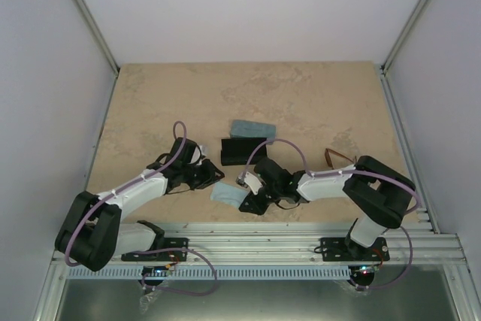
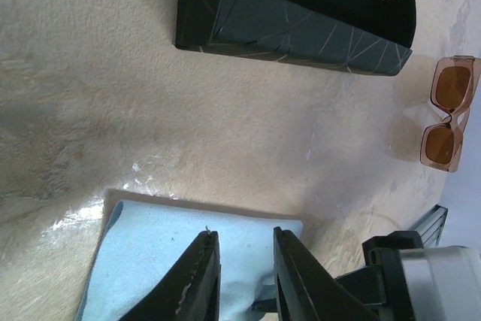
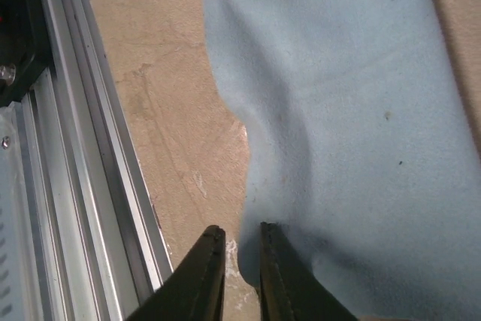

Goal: Organize the sunglasses
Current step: Fold the glasses cleaning cloth at the center of the board.

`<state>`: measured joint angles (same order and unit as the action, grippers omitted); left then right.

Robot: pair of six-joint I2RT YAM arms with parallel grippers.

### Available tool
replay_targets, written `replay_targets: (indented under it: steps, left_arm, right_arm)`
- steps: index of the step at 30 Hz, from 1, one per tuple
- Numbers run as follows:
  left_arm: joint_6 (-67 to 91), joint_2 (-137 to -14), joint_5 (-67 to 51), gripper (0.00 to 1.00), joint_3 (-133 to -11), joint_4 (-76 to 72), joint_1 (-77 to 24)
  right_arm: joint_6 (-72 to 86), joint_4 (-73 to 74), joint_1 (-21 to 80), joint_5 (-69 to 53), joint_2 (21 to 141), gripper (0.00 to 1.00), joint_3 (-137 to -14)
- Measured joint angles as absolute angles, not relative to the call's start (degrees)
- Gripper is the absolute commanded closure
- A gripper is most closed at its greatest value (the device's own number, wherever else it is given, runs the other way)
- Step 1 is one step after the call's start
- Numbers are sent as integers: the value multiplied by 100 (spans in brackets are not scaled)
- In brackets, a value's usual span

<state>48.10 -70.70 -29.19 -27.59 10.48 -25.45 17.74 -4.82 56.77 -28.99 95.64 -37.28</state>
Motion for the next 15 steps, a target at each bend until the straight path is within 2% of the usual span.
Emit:
replay_targets:
  steps: [4,8,15]
  left_arm:
    - [4849,-7070,-2928,83,-2711,1013,-2547]
    - [4921,-7070,-2930,88,-2532,982,-2569]
    - [5085,-7216,-2893,89,-2333,941,-2775]
  right_arm:
    - [1938,-392,5680,-2668,9290,78,-3684]
    - [2265,-384,5677,-2231,8912,82,-3701]
    - [2628,-211,5743,-1859,9166,88,-4036]
